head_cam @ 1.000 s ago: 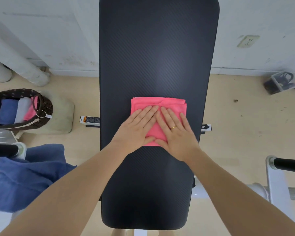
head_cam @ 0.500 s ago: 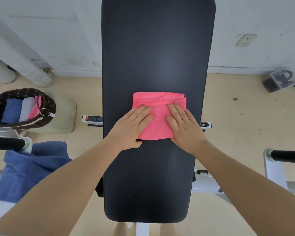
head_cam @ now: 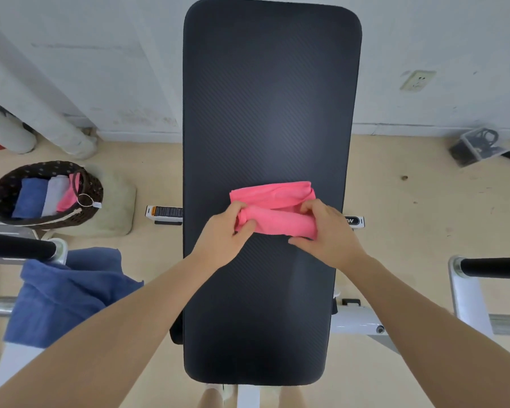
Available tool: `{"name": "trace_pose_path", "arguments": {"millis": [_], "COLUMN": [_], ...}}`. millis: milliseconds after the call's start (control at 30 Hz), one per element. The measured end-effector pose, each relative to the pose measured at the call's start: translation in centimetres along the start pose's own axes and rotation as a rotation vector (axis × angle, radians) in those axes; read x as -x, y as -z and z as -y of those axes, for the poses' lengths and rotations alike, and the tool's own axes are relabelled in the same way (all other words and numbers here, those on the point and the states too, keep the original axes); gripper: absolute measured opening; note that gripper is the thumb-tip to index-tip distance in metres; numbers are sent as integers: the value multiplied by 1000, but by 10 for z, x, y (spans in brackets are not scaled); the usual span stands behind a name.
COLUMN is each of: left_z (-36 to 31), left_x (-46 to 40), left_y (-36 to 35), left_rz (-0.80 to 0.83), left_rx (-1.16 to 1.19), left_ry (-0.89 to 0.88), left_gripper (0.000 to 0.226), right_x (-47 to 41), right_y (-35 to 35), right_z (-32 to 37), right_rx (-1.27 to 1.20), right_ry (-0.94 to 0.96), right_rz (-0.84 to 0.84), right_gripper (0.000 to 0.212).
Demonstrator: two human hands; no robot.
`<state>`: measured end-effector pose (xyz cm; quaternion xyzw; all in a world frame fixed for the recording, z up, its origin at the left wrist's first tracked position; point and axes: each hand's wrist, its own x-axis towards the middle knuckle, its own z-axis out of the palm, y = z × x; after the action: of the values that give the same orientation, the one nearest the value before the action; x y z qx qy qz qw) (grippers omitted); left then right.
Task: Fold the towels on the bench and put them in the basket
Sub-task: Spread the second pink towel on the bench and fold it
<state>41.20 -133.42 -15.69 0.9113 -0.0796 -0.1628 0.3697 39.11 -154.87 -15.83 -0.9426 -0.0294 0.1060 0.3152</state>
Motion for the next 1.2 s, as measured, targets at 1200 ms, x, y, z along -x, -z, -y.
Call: {"name": "trace_pose_path", "arguments": {"millis": [1200], "left_z": [13], "left_x": [-46], "left_y": [-5], "left_rz": [139], "left_rx": [-401], "left_ry": [-275], "left_gripper": [78], "right_x": [-24], "right_y": [-50], "right_z": [31], "right_rx": [356], "right_ry": [25], "right_rz": [-108], "right_gripper": [71]}}
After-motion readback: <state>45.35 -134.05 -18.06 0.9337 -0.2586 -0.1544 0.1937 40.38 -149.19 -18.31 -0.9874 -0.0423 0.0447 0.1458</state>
